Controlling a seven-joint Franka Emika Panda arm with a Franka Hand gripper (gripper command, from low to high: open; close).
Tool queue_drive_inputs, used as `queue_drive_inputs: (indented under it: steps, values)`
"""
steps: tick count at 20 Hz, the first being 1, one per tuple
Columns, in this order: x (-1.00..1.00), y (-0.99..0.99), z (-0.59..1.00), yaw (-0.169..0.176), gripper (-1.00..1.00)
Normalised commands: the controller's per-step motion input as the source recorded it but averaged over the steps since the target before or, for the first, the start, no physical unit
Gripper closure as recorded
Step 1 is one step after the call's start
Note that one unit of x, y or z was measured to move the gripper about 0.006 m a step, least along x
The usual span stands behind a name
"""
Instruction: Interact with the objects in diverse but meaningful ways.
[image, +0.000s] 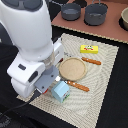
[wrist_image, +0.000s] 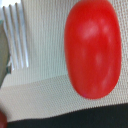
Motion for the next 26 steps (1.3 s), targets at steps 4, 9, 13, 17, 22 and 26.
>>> queue_drive_inputs:
  steps: [4, 9, 13, 17, 22, 26]
  values:
    - [-0.32, -0.08, -0.24, 0.074, -1.00]
    - [-0.49, 0.00, -0.18, 0.066, -1.00]
    - [-0.47, -0.04, -0.23, 0.055, -1.00]
    - [-0.38, -0.14, -0.23, 0.040, -1.00]
    - [-0.33, -0.17, -0.24, 0.033, 1.00]
    - [-0.25, -0.17, -0.21, 0.027, 1.00]
